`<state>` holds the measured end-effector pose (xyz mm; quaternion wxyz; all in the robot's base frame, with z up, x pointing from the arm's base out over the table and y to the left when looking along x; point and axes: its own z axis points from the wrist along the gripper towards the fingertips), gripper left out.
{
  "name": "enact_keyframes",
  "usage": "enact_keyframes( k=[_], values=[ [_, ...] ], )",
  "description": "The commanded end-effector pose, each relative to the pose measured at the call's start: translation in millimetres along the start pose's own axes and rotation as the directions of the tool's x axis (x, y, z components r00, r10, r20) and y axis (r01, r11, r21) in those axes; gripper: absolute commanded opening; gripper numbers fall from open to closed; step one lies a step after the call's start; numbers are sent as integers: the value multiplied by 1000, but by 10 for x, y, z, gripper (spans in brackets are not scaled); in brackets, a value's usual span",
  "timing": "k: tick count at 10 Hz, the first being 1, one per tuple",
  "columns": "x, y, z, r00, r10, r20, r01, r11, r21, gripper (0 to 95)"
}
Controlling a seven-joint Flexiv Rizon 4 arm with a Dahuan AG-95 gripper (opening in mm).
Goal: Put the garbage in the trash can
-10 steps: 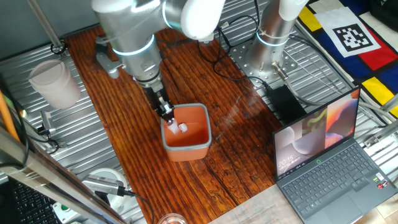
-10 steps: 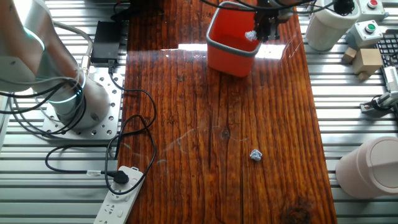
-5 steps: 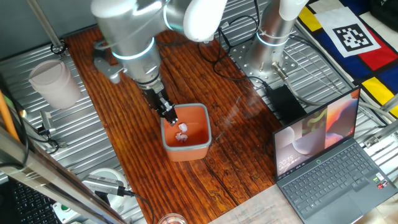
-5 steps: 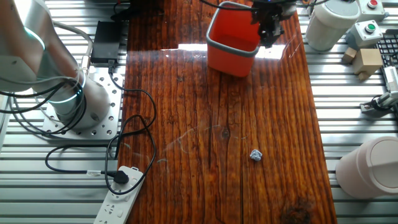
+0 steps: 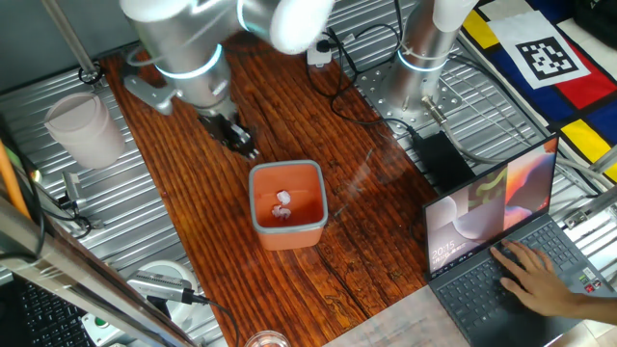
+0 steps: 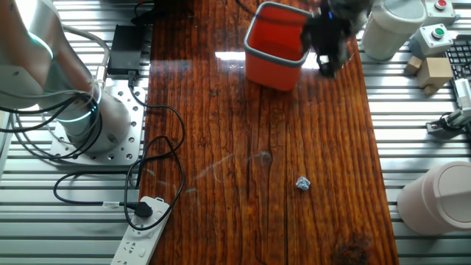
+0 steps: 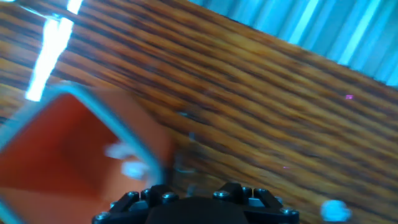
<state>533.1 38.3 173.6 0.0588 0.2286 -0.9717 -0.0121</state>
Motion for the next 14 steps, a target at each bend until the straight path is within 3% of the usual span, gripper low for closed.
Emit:
enact_keyframes(
  k=[1,2,7,10,14],
  values=[
    [87,-446,173,999,-34,-19,35,998,47,570],
    [116,-578,267,998,-53,-33,56,996,75,570],
    [231,-963,645,992,-119,-47,124,984,129,570],
    [336,-1085,841,986,-151,-67,160,975,156,570],
    [507,-1180,1095,980,-186,-66,195,966,168,570]
  ],
)
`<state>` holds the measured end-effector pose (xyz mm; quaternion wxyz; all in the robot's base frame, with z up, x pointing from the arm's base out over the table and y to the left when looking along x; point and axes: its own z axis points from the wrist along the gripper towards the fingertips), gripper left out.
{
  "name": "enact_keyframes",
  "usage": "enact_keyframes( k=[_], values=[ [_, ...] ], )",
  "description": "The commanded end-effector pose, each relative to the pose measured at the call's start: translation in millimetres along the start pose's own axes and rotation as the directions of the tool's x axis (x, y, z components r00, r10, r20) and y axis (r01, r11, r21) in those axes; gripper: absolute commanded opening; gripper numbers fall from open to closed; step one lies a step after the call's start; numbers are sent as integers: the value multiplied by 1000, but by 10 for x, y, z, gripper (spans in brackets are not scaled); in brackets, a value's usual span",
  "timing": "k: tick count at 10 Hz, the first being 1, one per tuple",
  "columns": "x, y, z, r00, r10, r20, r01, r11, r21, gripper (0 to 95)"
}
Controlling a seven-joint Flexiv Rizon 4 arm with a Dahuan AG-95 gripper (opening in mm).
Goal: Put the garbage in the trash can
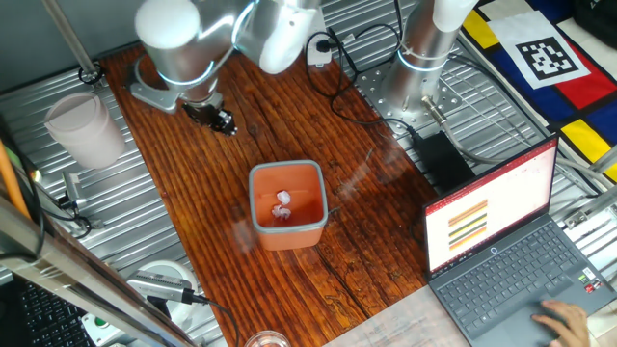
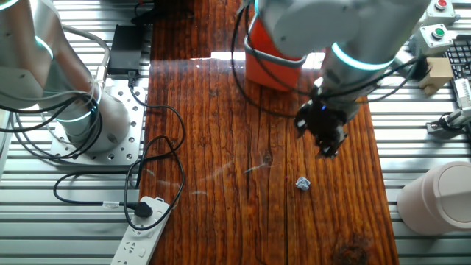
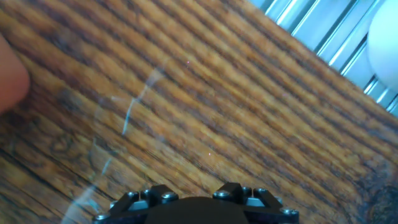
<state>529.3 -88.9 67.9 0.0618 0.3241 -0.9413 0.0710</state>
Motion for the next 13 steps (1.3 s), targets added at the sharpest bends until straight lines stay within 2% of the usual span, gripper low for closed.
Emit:
enact_keyframes(
  k=[1,2,3,4,5,6,7,8,9,11,13],
  values=[
    [43,19,81,1000,-5,1,5,1000,13,570],
    [49,24,102,1000,-6,4,6,1000,13,570],
    [46,23,100,1000,-12,11,12,1000,-1,570],
    [46,23,100,999,-31,31,32,999,-26,570],
    [46,23,100,998,-48,38,50,998,-38,760],
    [46,23,100,998,-46,35,48,998,-36,760],
    [46,23,100,1000,-7,13,7,1000,-21,760],
    [46,23,100,999,32,-2,-32,999,-24,760],
    [46,23,100,998,59,-1,-59,998,-25,570],
    [46,23,100,995,95,1,-95,995,-24,570],
    [46,23,100,994,106,-8,-106,994,-7,570]
  ],
)
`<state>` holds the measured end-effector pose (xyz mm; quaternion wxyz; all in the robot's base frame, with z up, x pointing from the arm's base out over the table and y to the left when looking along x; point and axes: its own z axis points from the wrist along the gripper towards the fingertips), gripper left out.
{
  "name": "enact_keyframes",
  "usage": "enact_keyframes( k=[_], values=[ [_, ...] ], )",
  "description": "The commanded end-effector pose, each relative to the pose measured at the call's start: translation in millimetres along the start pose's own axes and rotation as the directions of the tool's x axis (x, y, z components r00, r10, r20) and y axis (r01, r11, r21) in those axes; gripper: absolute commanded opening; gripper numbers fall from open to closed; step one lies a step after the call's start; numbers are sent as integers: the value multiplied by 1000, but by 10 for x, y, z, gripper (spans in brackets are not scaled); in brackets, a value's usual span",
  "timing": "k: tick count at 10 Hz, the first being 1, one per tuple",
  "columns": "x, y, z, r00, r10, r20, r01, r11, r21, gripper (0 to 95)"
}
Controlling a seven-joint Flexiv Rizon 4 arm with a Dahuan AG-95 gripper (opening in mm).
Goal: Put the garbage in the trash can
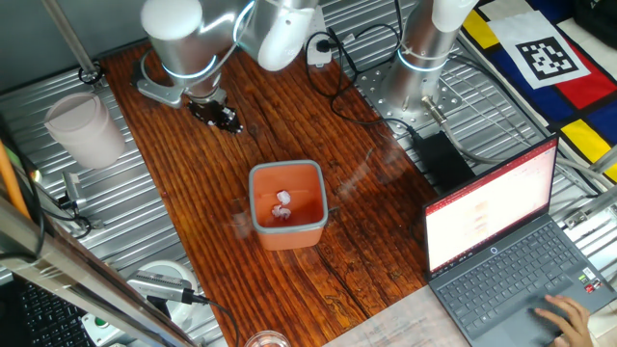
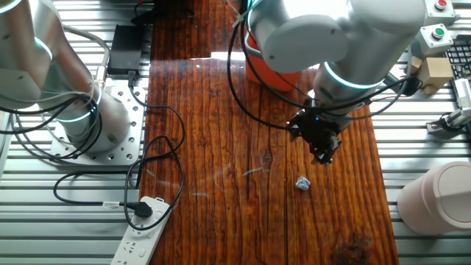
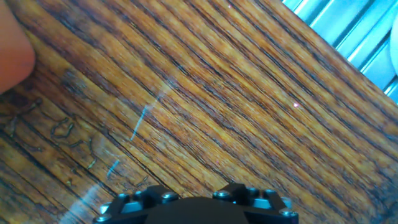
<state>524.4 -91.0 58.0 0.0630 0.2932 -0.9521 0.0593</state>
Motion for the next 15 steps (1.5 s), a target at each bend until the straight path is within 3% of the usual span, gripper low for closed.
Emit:
enact_keyframes(
  k=[1,6,7,8,9,15],
  values=[
    [12,-1,-5,999,32,-4,-32,999,20,570],
    [12,-1,-5,1000,8,5,-9,1000,24,570],
    [81,-127,38,1000,-19,17,19,999,26,570],
    [81,-127,38,1000,-19,17,19,999,26,570],
    [164,-281,128,999,-37,34,36,999,37,570],
    [259,-489,348,997,-64,49,62,997,48,570]
  ],
)
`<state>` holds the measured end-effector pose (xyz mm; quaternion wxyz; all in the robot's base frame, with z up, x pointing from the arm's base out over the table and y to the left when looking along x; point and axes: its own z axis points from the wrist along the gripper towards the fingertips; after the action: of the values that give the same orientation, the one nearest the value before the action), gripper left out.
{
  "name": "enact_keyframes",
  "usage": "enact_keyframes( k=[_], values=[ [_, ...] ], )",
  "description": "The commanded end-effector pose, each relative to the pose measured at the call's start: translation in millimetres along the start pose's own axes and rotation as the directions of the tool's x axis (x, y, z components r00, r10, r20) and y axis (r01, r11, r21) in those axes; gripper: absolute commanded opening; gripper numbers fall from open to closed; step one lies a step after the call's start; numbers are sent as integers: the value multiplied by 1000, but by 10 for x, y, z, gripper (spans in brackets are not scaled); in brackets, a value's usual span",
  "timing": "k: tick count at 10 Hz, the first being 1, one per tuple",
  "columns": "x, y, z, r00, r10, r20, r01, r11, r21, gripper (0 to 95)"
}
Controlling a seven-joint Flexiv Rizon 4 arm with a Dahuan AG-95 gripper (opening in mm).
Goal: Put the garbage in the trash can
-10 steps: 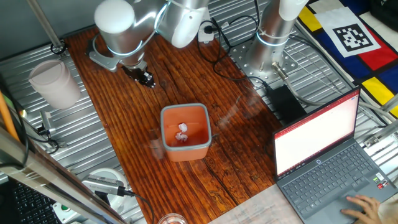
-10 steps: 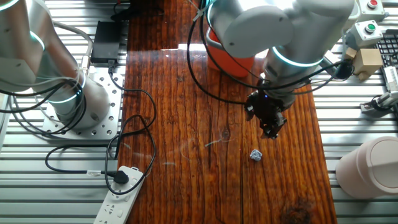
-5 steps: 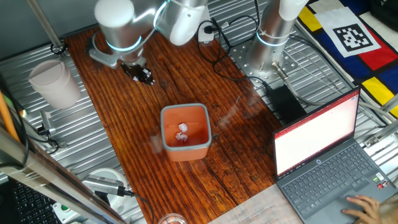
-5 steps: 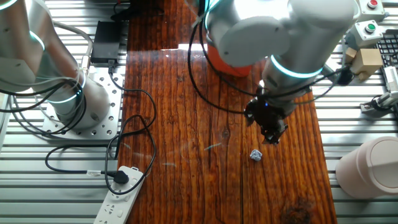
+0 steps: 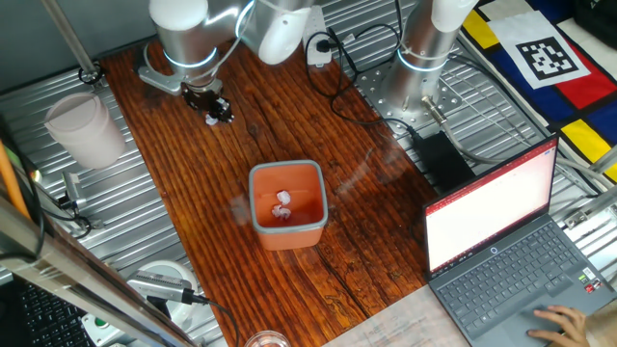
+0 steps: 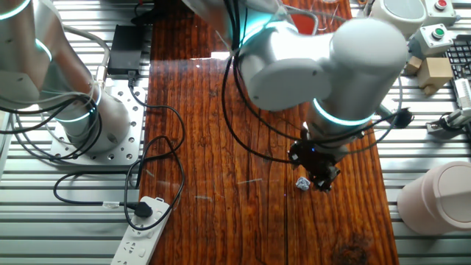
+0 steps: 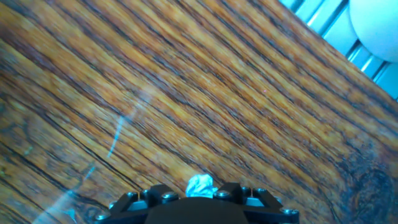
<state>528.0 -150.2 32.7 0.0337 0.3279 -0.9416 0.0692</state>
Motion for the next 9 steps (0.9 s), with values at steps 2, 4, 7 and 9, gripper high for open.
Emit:
enact_keyframes(
  k=[2,4,7,9],
  values=[
    [36,-53,95,1000,-7,5,7,1000,12,570],
    [55,-82,150,1000,-13,11,13,1000,12,570],
    [56,-83,150,1000,4,15,-4,1000,16,190],
    [55,-83,154,1000,4,23,-5,1000,20,190]
  ],
)
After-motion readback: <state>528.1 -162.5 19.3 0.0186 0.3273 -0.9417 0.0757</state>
